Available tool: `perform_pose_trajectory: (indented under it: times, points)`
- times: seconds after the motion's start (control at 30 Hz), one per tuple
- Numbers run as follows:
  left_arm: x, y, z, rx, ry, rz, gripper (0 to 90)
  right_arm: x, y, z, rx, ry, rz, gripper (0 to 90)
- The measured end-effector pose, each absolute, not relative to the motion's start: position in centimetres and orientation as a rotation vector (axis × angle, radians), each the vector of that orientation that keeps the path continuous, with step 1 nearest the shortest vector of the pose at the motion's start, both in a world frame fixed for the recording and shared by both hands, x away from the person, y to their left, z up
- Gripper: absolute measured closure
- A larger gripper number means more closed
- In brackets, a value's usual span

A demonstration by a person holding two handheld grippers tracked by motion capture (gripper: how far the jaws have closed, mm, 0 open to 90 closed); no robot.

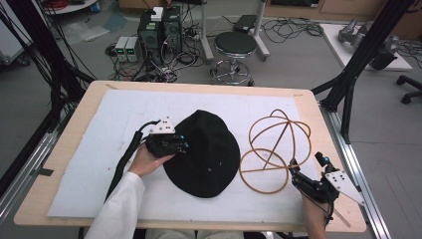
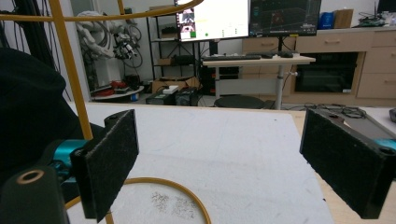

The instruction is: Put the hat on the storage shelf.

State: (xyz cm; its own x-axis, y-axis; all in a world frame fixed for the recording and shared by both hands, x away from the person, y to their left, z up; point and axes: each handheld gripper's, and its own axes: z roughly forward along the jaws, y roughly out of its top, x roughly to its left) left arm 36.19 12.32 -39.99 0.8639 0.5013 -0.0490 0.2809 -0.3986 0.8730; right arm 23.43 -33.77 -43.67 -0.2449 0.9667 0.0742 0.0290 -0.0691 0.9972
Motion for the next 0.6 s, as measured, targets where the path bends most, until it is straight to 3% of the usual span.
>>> perform_pose_trajectory:
  times: [0.6]
  points:
    - [35.94,12.92,-39.66,1.961,0.580,0.273,87.4,23.40,-33.86,-43.70,1.149,1.373,1.431,10.8]
